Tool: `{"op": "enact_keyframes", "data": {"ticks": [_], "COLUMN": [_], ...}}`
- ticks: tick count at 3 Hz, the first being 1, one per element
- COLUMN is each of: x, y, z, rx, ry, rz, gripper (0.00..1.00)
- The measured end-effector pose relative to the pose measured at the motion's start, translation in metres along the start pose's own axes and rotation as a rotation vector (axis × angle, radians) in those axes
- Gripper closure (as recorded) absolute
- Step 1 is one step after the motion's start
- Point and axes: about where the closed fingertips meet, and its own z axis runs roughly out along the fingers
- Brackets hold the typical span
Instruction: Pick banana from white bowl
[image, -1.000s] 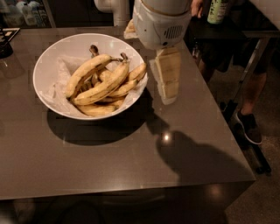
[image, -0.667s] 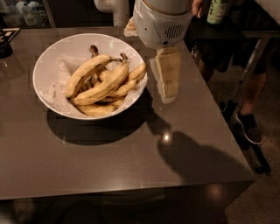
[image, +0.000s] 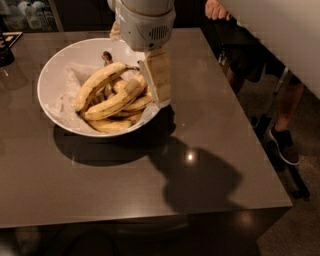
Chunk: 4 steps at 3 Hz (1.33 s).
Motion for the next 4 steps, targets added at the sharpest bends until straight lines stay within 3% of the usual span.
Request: {"op": "enact_keyframes", "data": {"ticks": [1, 2, 3, 4], "x": [-0.015, -0.025, -0.032, -0.032], "y": [-0.02, -0.028, -0.029, -0.028], "z": [0.018, 0.035, 0.053, 0.07], "rx": [-0.023, -0.052, -0.09, -0.125], "ry": [-0.016, -0.035, -0.062, -0.079], "rz": [-0.063, -0.096, -0.102, -0.091], "gripper": [0.0, 0.14, 0.26, 0.29]}}
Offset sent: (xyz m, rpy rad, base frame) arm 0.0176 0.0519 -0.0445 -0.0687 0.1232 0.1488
